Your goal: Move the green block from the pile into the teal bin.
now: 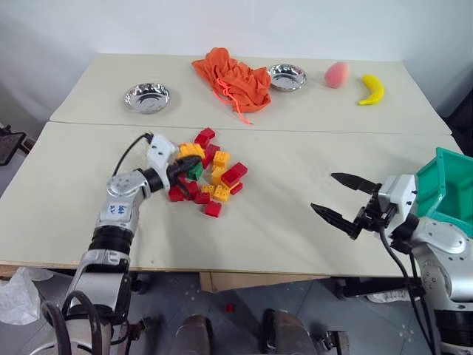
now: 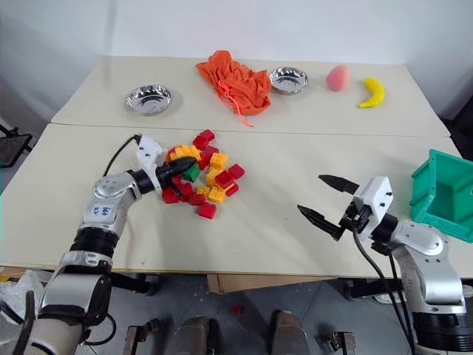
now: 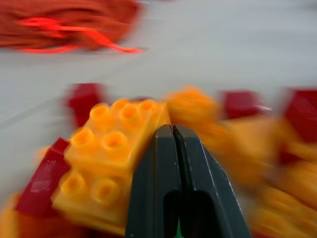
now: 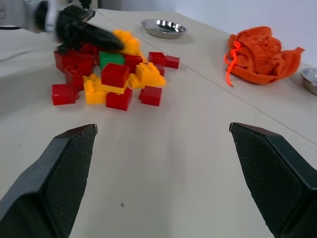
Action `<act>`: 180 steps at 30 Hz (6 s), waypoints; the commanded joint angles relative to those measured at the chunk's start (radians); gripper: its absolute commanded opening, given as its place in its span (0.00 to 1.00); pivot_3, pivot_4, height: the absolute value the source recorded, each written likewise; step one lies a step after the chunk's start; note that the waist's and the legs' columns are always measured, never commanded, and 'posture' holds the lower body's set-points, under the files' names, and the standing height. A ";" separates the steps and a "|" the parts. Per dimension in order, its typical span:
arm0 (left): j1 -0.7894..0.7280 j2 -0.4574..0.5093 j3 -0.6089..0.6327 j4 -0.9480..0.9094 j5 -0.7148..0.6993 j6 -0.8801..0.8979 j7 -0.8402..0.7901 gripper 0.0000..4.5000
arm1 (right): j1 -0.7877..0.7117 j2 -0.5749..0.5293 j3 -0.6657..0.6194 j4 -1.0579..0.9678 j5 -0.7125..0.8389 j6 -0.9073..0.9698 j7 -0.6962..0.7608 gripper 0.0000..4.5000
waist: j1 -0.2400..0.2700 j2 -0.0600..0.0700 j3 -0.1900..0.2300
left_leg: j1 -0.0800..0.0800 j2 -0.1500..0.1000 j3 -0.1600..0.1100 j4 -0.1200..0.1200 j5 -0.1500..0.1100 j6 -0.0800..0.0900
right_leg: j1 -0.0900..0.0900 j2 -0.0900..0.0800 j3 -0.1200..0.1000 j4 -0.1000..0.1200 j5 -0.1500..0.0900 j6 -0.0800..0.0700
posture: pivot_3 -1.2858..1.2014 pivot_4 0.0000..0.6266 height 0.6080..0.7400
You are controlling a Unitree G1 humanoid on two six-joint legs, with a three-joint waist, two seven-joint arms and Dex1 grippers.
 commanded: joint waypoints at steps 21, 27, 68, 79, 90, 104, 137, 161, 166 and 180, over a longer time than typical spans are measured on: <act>0.347 0.212 0.129 -0.467 -0.152 0.068 -0.292 0.01 | -0.046 0.066 0.050 0.033 -0.023 -0.042 0.017 1.00 | -0.013 0.000 0.000 | 0.000 0.001 0.001 -0.001 0.000 0.000 | -0.002 0.001 0.002 0.001 0.000 0.000 | 0.52 0.24 1.00; 0.575 0.298 0.364 -0.592 -0.266 0.174 -0.267 0.10 | -0.082 0.073 0.066 0.083 -0.021 -0.058 0.052 1.00 | -0.027 0.000 0.000 | 0.000 0.001 0.001 -0.001 0.000 0.000 | -0.002 0.001 0.002 0.002 0.000 0.000 | 0.52 0.24 1.00; -0.140 0.148 -0.342 -0.297 0.080 0.819 -0.079 0.63 | -0.007 -0.017 0.039 -0.108 0.037 0.063 0.072 1.00 | 0.000 -0.001 0.000 | 0.001 0.002 0.004 0.000 -0.001 -0.001 | -0.003 0.004 0.006 0.002 0.000 -0.001 | 0.52 0.24 1.00; -0.274 0.142 -0.253 -0.145 0.058 0.445 -0.294 0.32 | 0.050 -0.026 -0.018 -0.129 0.025 0.034 0.020 1.00 | 0.005 -0.003 0.001 | -0.001 0.002 0.004 0.001 -0.001 -0.001 | -0.004 0.004 0.006 0.002 0.000 -0.001 | 0.52 0.24 1.00; -0.362 -0.226 -0.405 -0.123 0.079 0.222 -0.524 0.32 | 0.287 -0.110 -0.279 -0.148 -0.002 0.037 -0.003 1.00 | 0.036 -0.005 0.002 | -0.003 0.002 0.004 0.006 -0.003 0.001 | -0.002 0.003 0.005 -0.002 0.001 0.002 | 0.52 0.24 1.00; -0.474 -0.496 -0.361 0.333 0.181 -0.106 -0.414 0.88 | 0.573 0.015 -0.453 -0.351 0.042 0.102 -0.140 1.00 | 0.012 -0.005 0.002 | -0.004 0.002 0.004 0.008 -0.004 0.003 | -0.003 0.003 0.006 -0.008 0.001 0.002 | 0.52 0.24 1.00; 0.369 0.111 -0.048 -0.785 -0.208 0.225 -0.519 1.00 | -0.411 -0.156 0.323 0.184 -0.217 0.508 -0.049 0.28 | 0.002 -0.002 0.002 | -0.011 0.002 -0.001 0.018 -0.007 0.003 | -0.007 0.003 0.005 0.005 0.002 0.002 | 0.52 0.24 1.00; 0.276 0.059 -0.116 -0.665 -0.204 0.155 -0.586 1.00 | -0.368 -0.230 0.220 0.224 -0.220 0.375 0.107 0.99 | 0.000 -0.002 0.002 | -0.011 0.002 -0.001 0.018 -0.007 0.003 | -0.007 0.004 0.005 0.003 0.002 0.003 | 0.52 0.24 1.00; 0.287 0.049 -0.117 -0.683 -0.205 0.158 -0.570 1.00 | -0.496 -0.186 0.315 0.427 -0.287 0.282 0.198 0.99 | -0.002 -0.002 0.002 | -0.011 0.002 0.000 0.018 -0.007 0.003 | -0.007 0.003 0.005 0.003 0.002 0.003 | 0.52 0.24 1.00; 0.309 0.020 -0.114 -0.730 -0.250 0.157 -0.551 1.00 | -0.492 -0.171 0.245 0.430 -0.241 0.329 0.280 0.33 | 0.002 -0.002 0.002 | -0.011 0.002 0.000 0.018 -0.007 0.003 | -0.007 0.003 0.005 0.003 0.003 0.003 | 0.52 0.24 1.00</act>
